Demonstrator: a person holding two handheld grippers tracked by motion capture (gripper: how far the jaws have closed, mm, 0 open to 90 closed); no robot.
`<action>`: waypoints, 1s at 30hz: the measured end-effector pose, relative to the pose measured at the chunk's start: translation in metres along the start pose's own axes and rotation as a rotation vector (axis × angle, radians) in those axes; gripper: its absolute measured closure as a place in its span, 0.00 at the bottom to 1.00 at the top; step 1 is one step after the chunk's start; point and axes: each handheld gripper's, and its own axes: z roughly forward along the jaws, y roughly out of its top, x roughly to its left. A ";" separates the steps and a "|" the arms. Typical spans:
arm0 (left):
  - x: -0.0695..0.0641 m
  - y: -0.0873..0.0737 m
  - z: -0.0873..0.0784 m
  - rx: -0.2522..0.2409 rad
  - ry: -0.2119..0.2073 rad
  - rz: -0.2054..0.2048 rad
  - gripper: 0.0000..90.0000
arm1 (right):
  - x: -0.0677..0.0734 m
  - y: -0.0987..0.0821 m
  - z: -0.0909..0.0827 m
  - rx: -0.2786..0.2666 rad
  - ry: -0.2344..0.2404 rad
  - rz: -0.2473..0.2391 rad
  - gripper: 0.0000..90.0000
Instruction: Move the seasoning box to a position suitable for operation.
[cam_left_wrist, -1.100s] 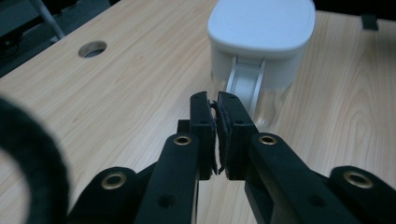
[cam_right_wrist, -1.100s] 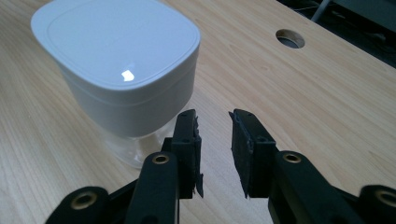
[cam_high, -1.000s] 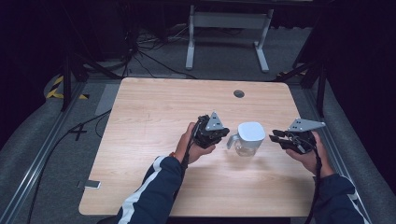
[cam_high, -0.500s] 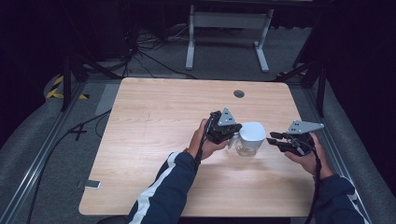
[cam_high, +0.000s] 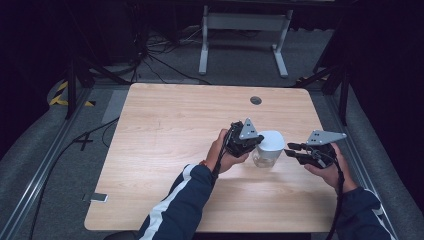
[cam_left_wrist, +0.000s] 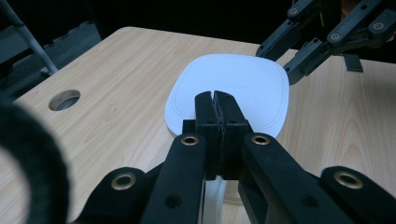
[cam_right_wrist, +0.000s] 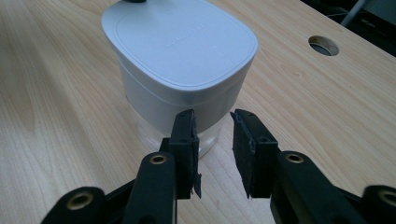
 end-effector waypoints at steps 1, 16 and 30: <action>0.000 0.000 0.000 0.000 0.000 -0.001 0.99 | 0.000 0.000 0.000 -0.003 0.003 -0.006 0.78; -0.005 -0.006 -0.002 -0.032 0.006 0.021 1.00 | 0.005 0.003 0.001 0.005 0.038 -0.029 0.84; -0.002 -0.012 -0.003 -0.072 0.010 0.003 1.00 | 0.005 0.004 0.000 0.006 0.013 -0.043 0.89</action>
